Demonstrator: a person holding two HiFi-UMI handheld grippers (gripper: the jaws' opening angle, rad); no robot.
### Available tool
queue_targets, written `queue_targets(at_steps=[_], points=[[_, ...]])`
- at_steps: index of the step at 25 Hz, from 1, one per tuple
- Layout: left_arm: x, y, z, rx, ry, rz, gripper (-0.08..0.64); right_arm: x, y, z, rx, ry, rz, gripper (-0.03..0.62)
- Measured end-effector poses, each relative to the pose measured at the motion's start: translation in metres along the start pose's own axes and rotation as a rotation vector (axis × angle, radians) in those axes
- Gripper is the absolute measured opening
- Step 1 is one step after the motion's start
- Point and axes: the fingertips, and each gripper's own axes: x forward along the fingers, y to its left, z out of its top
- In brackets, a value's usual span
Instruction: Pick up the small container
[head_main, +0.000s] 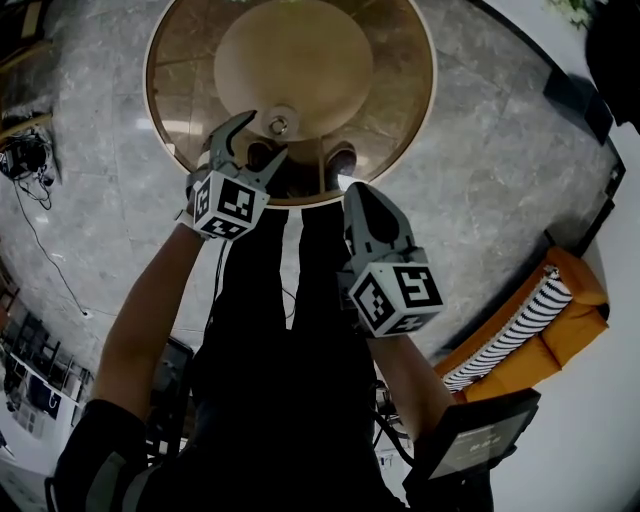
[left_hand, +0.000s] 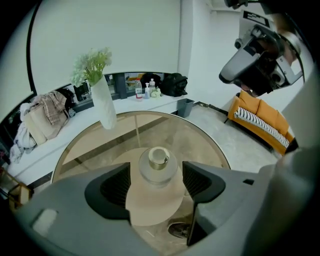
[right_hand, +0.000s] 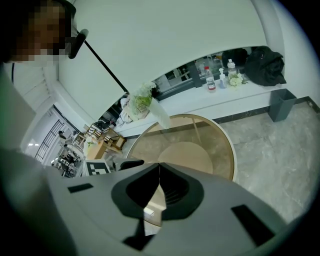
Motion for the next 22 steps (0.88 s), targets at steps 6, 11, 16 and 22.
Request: queue_targets(at_steps=[6,11,16,22], points=[[0.018,-0.002,0.004,0.003,-0.017,0.004,0.312,0.002,-0.010,-0.015,0.021,0.023,-0.006,0.006],[0.032,-0.001,0.005,-0.013,-0.024,-0.007,0.319,0.003,-0.016,-0.024,0.040,0.035,-0.007,0.006],[0.045,0.000,0.003,-0.020,-0.021,-0.020,0.324,0.006,-0.023,-0.036,0.056,0.053,-0.013,0.006],[0.058,-0.001,-0.002,-0.032,-0.025,-0.016,0.325,0.014,-0.028,-0.054,0.044,0.087,-0.006,0.008]])
